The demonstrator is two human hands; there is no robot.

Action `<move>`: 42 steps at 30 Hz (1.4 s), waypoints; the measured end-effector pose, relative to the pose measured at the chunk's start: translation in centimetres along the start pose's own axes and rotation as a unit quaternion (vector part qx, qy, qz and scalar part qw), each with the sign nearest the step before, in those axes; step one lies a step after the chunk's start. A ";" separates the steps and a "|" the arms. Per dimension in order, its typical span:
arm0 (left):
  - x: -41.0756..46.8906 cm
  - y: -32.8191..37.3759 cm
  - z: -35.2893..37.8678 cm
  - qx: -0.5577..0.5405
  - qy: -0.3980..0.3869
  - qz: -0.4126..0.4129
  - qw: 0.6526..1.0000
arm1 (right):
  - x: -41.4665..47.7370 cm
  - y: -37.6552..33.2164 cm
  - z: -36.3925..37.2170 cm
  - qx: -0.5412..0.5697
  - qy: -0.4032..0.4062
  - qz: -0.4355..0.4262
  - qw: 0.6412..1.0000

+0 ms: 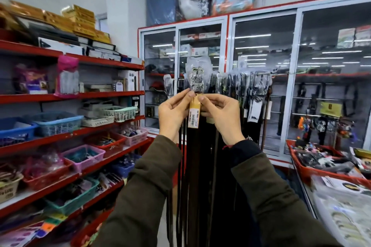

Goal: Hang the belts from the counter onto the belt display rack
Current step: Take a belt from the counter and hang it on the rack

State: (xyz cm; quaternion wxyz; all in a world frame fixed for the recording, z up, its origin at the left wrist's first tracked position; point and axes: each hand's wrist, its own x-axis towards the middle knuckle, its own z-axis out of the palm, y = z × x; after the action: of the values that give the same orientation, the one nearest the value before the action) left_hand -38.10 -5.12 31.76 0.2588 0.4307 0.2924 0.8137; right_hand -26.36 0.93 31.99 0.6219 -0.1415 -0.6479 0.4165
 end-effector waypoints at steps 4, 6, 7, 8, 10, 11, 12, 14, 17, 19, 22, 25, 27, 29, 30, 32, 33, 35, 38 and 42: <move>2.1 1.5 -0.5 -0.014 0.022 0.005 1.000 | 1.8 -1.3 2.1 0.013 -0.020 -0.010 1.000; 2.8 1.7 -0.8 -0.030 0.028 -0.003 0.999 | 2.4 -1.4 2.8 0.036 -0.030 0.007 0.999; 3.1 1.8 -0.9 -0.035 0.029 -0.008 0.999 | 2.7 -1.3 3.0 0.049 -0.034 0.018 0.998; 3.4 1.7 -1.0 -0.038 0.029 -0.014 0.999 | 2.8 -1.2 3.2 0.058 -0.033 0.028 0.997; 3.7 1.7 -1.2 -0.039 0.022 -0.027 0.999 | 3.1 -0.9 3.5 0.061 -0.022 0.047 0.997; 3.9 1.6 -1.3 -0.038 0.019 -0.033 0.999 | 3.1 -0.7 3.5 0.063 -0.014 0.057 0.996; 4.1 1.6 -1.3 -0.035 0.016 -0.036 0.999 | 3.1 -0.6 3.6 0.066 -0.006 0.065 0.996; 4.4 1.7 -1.3 -0.031 0.015 -0.039 0.999 | 3.2 -0.6 3.8 0.071 0.006 0.073 0.995; 5.0 1.9 -1.2 -0.039 0.014 -0.043 0.998 | 3.5 -1.0 3.9 0.082 0.011 0.072 0.994; 5.4 1.9 -1.3 -0.044 0.004 -0.048 0.998 | 3.6 -1.2 3.8 0.081 0.011 0.070 0.994; 5.6 1.3 -1.6 -0.032 -0.010 -0.067 0.997 | 3.3 -0.6 3.6 0.077 0.018 0.081 0.994; 5.4 0.3 -1.6 -0.023 -0.013 -0.083 0.996 | 3.2 0.4 3.2 0.071 0.023 0.094 0.993; 5.3 -0.3 -1.5 -0.016 -0.007 -0.083 0.996 | 3.4 1.3 3.0 0.039 0.033 0.089 0.995; 5.3 -0.9 -1.3 0.014 0.006 -0.063 0.998 | 3.7 2.3 3.0 -0.043 0.049 0.063 0.996; 5.3 -1.2 -1.2 0.046 0.015 -0.040 0.998 | 3.8 2.7 3.0 -0.106 0.055 0.041 0.992; 4.9 -1.9 -1.0 0.151 0.030 0.033 0.988 | 3.4 3.4 2.8 -0.232 0.057 -0.011 0.971; 4.5 -2.3 -1.0 0.206 0.030 0.073 0.975 | 3.0 3.6 2.6 -0.275 0.055 -0.035 0.959; 3.3 -3.5 -1.2 0.298 0.023 0.142 0.944 | 1.8 4.4 2.1 -0.328 0.048 -0.062 0.941; 1.4 -5.8 -1.6 0.401 0.020 0.213 0.890 | -0.5 5.7 0.8 -0.397 0.058 -0.093 0.911; -1.6 -8.6 -2.1 0.515 -0.011 0.280 0.810 | -4.0 7.0 -1.6 -0.487 0.080 -0.109 0.863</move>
State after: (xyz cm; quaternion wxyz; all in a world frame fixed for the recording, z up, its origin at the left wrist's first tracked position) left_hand -37.67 -0.78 23.91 -0.2361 0.5733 0.5324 0.5764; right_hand -26.45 2.98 24.04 0.5653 -0.3874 -0.7274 -0.0352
